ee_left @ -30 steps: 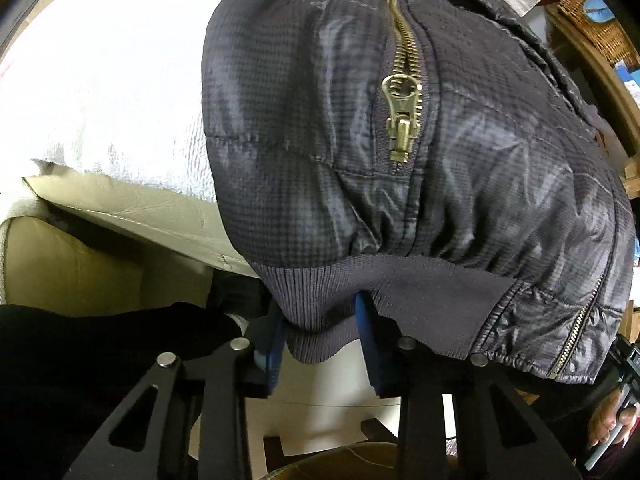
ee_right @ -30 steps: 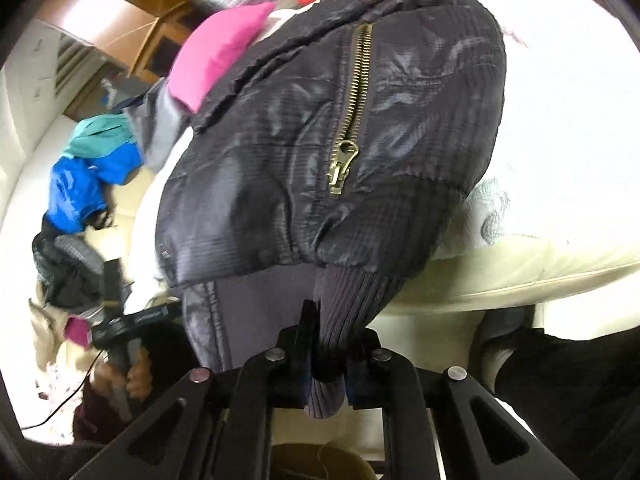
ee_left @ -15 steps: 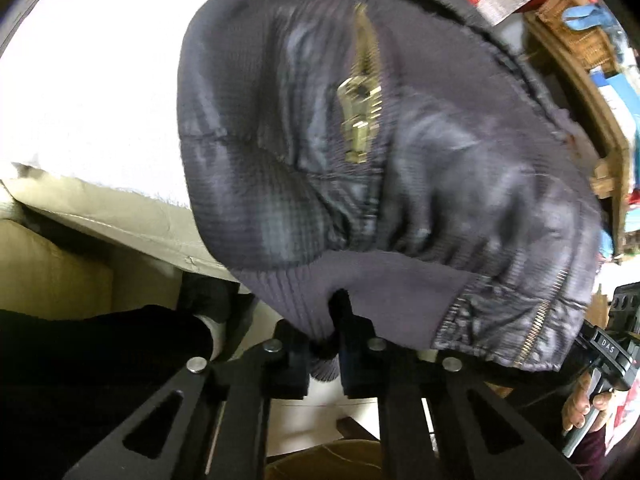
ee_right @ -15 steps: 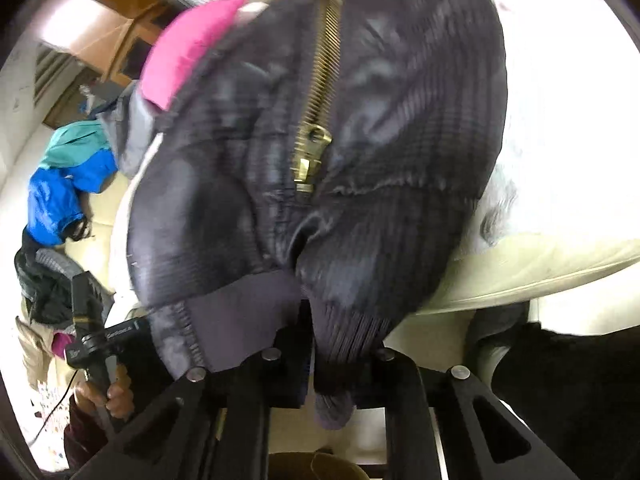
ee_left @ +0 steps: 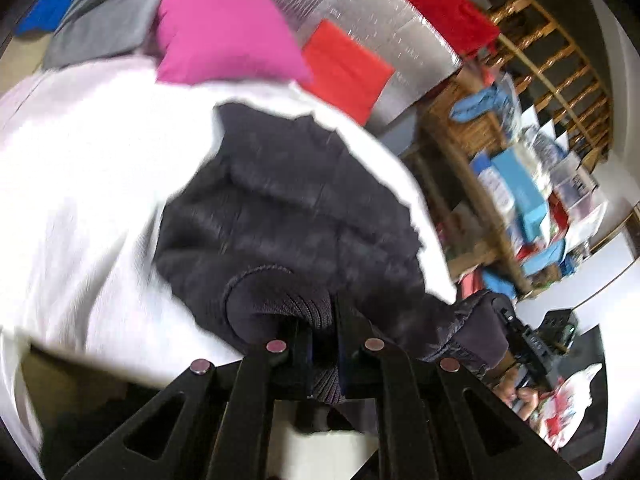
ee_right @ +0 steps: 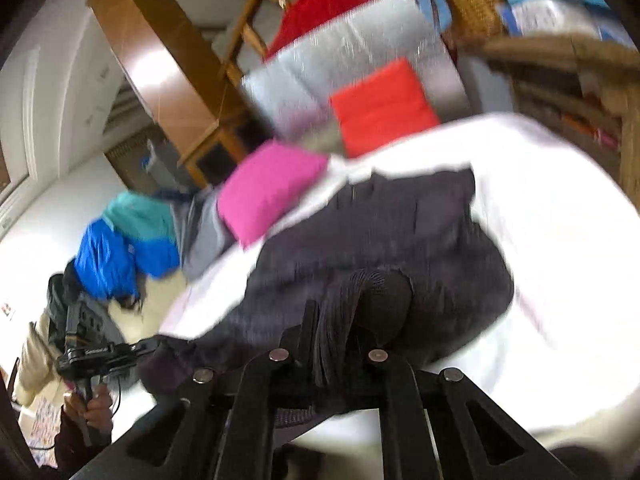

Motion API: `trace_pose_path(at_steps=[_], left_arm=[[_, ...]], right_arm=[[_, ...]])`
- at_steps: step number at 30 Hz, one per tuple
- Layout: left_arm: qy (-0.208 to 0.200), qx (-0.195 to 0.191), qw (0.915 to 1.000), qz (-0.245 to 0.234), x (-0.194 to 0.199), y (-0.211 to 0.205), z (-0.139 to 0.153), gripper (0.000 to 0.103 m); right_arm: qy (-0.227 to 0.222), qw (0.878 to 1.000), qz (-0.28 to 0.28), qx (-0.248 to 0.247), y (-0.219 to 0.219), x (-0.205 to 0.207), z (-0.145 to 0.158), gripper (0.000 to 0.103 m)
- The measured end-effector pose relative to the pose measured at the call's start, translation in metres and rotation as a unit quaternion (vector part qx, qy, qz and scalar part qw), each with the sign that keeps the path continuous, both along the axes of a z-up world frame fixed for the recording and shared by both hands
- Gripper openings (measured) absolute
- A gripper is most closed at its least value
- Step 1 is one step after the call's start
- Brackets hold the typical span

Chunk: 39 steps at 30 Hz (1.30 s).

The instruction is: Fold large clothes

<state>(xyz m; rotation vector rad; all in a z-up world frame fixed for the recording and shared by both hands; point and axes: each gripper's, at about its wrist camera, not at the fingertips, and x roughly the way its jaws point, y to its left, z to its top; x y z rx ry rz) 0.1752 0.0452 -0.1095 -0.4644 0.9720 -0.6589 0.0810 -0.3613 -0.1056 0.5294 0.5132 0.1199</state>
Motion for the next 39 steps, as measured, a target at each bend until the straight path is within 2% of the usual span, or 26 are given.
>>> trace_pose_path(at_steps=[2, 5, 10, 13, 16, 18, 20, 24, 26, 28, 29, 31, 32, 33, 35, 36, 39], left_arm=[[-0.009, -0.01, 0.9999, 0.002, 0.01, 0.007, 0.018, 0.009], [-0.015, -0.025, 0.9995, 0.011, 0.058, -0.002, 0.03, 0.01], [-0.007, -0.035, 0.9991, 0.022, 0.17, -0.025, 0.034, 0.01], [0.006, -0.04, 0.9989, 0.025, 0.24, -0.042, 0.026, 0.01], [0.02, -0.032, 0.9989, 0.028, 0.307, -0.066, 0.006, 0.009], [0.043, -0.03, 0.9981, 0.033, 0.351, -0.082, -0.021, 0.009], [0.075, -0.017, 0.996, 0.045, 0.391, -0.097, -0.06, 0.009], [0.116, -0.029, 0.9909, 0.062, 0.432, -0.103, -0.12, 0.01], [0.126, -0.04, 0.9893, 0.062, 0.441, -0.103, -0.139, 0.013], [0.144, -0.072, 0.9847, 0.066, 0.445, -0.098, -0.158, 0.014], [0.154, -0.091, 0.9814, 0.07, 0.444, -0.095, -0.161, 0.013], [0.178, -0.143, 0.9706, 0.077, 0.44, -0.082, -0.162, 0.021], [0.171, -0.162, 0.9671, 0.097, 0.432, -0.07, -0.152, 0.037], [0.149, -0.161, 0.9681, 0.122, 0.422, -0.056, -0.137, 0.062], [0.101, -0.149, 0.9708, 0.159, 0.398, -0.035, -0.106, 0.08], [0.073, -0.144, 0.9728, 0.166, 0.376, -0.023, -0.085, 0.08], [0.068, -0.125, 0.9782, 0.152, 0.318, -0.016, -0.06, 0.083]], right_arm=[[-0.02, 1.0, -0.014, -0.009, -0.01, 0.018, 0.016, 0.009], [-0.033, 0.999, -0.034, -0.013, -0.025, 0.062, 0.031, 0.009], [-0.027, 0.997, -0.073, -0.028, -0.059, 0.166, 0.04, 0.009], [-0.011, 0.995, -0.096, -0.033, -0.077, 0.24, 0.03, 0.008], [0.012, 0.991, -0.124, -0.044, -0.093, 0.316, 0.007, 0.008], [0.038, 0.988, -0.143, -0.05, -0.105, 0.366, -0.015, 0.008], [0.071, 0.984, -0.156, -0.046, -0.119, 0.411, -0.044, 0.008], [0.121, 0.978, -0.171, -0.024, -0.138, 0.463, -0.095, 0.008], [0.156, 0.973, -0.167, 0.029, -0.153, 0.474, -0.123, 0.009], [0.162, 0.968, -0.158, 0.105, -0.175, 0.474, -0.14, 0.01], [0.153, 0.966, -0.153, 0.139, -0.182, 0.471, -0.143, 0.015], [0.113, 0.956, -0.171, 0.209, -0.204, 0.449, -0.141, 0.038], [0.095, 0.95, -0.189, 0.228, -0.213, 0.434, -0.138, 0.076], [0.061, 0.944, -0.213, 0.245, -0.224, 0.411, -0.13, 0.089], [0.033, 0.945, -0.224, 0.236, -0.237, 0.378, -0.111, 0.089], [0.048, 0.953, -0.219, 0.203, -0.238, 0.36, -0.097, 0.089], [0.074, 0.969, -0.199, 0.129, -0.225, 0.312, -0.075, 0.089]])
